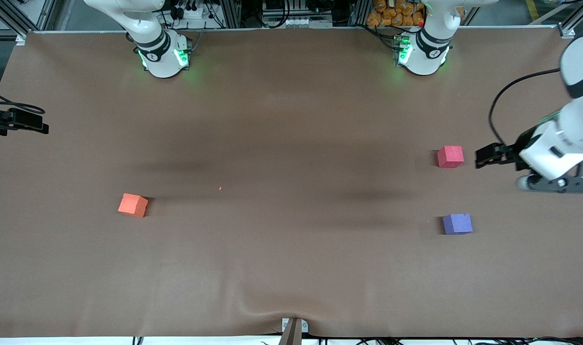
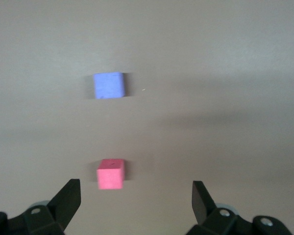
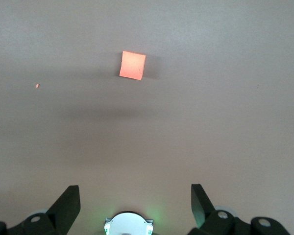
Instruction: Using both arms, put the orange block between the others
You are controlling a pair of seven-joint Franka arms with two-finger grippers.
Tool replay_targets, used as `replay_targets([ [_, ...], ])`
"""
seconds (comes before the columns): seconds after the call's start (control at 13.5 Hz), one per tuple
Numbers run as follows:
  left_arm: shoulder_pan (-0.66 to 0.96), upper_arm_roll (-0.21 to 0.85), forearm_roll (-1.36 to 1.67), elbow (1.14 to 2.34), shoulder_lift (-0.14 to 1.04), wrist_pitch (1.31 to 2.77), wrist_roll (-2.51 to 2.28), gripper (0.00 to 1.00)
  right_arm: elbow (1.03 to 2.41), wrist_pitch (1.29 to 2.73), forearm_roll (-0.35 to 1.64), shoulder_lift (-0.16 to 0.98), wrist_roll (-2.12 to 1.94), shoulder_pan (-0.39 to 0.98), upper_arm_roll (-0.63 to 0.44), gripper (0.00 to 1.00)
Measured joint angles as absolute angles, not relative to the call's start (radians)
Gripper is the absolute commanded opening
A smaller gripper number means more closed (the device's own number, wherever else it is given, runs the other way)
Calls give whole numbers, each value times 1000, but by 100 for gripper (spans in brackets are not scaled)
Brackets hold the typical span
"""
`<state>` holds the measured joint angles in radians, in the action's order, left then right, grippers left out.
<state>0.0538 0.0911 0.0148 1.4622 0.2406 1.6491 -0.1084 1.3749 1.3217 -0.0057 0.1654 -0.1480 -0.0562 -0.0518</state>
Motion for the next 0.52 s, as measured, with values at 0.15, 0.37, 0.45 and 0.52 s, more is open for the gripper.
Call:
replay_targets([
  [0.15, 104, 94, 15, 1461, 270, 1692, -184, 100, 1375, 1322, -4, 169, -148, -55, -48, 100],
  [0.37, 126, 93, 32, 1460, 309, 1742, -219, 100, 1379, 1321, 0, 187, -149, -45, -44, 100],
  [0.45, 120, 88, 52, 1460, 322, 1763, -219, 100, 1383, 1319, 0, 201, -149, -35, -43, 100],
  [0.52, 109, 83, 68, 1460, 338, 1784, -219, 100, 1385, 1320, 0, 220, -149, -25, -43, 100],
])
